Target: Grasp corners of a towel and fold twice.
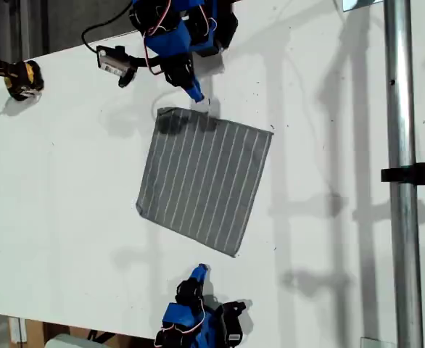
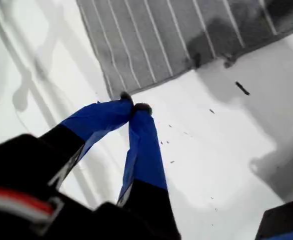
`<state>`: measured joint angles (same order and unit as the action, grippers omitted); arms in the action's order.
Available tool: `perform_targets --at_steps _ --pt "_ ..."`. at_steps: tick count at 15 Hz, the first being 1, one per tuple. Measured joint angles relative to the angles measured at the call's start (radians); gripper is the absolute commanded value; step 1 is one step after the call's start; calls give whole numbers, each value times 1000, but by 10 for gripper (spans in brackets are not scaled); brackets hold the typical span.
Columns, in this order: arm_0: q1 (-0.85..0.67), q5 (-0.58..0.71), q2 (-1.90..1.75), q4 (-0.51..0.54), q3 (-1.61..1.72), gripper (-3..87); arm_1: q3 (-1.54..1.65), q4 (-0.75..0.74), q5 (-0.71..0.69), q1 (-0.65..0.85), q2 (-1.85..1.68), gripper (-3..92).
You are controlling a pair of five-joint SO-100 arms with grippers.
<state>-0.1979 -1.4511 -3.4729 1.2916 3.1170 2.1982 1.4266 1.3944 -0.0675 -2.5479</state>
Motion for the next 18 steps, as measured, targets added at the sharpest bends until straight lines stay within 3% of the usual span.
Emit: perform_targets --at_steps 7,13,17,18 --pt "0 0 0 0 0 -14 -572 78 -58 -244 595 -1" --pt "0 -3 0 0 0 -14 -769 44 -48 -331 922 -1" --pt "0 -3 0 0 0 -14 -784 -5 -38 -354 957 2" --pt "0 -3 0 0 0 -14 -784 -14 -38 -356 957 105"
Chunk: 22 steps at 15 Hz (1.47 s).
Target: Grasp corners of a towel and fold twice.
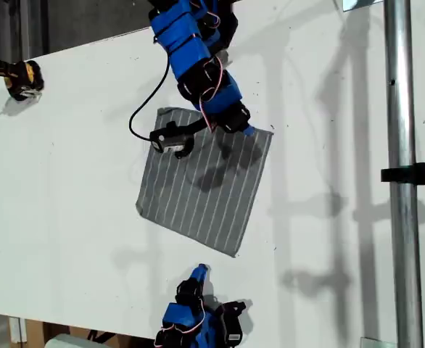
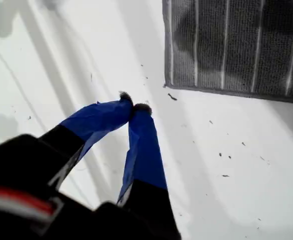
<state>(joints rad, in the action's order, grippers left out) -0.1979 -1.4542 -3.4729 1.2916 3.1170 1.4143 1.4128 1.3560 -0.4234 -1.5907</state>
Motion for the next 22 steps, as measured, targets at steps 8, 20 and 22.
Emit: perform_targets --at_steps 8,20,22 --pt "0 0 0 0 0 -14 0 0 -43 0 2 396" --pt "0 -6 0 0 0 -14 35 -12 92 -29 353 381" --pt "2 -9 0 0 0 -14 35 -14 92 -15 353 379"
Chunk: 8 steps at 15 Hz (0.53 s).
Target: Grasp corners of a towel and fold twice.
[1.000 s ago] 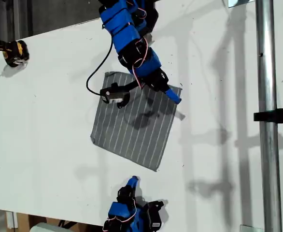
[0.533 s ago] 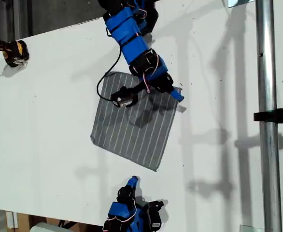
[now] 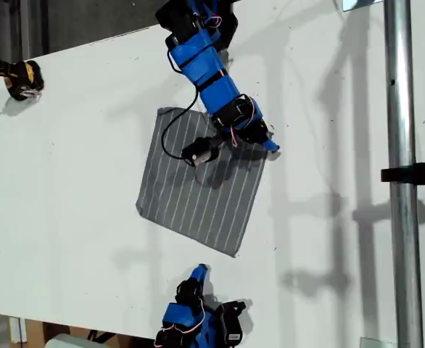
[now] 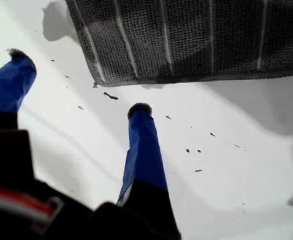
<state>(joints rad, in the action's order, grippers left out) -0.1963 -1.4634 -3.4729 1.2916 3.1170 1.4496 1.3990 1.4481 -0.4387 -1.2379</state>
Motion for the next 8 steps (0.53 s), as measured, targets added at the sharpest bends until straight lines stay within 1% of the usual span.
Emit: perform_targets --at_steps 3,6,8 --pt "0 0 0 0 0 -14 0 0 -8 35 17 369" --pt "0 0 0 0 0 -14 0 -31 -12 55 61 357" --pt "0 -5 0 0 0 -14 0 -64 -18 57 100 326"
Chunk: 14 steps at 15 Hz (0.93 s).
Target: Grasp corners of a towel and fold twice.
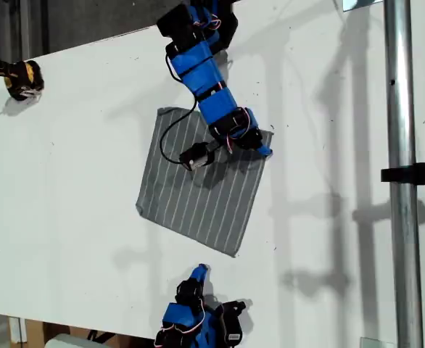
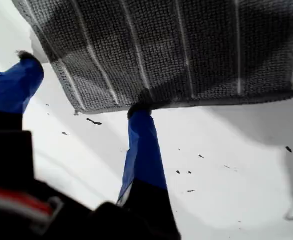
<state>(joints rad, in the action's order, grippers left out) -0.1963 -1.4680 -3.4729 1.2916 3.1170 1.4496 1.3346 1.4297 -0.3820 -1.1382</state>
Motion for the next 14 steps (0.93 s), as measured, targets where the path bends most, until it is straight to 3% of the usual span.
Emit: perform_targets --at_steps 2,4,10,14 --pt "0 -2 0 0 0 -14 0 -17 0 0 37 234" --pt "0 -2 0 0 0 -14 -12 -51 -3 0 51 24" --pt "3 -29 0 0 0 -15 -20 -84 -12 0 51 -1" --pt "43 -48 6 -57 -48 -16 -21 -107 -15 2 63 -1"
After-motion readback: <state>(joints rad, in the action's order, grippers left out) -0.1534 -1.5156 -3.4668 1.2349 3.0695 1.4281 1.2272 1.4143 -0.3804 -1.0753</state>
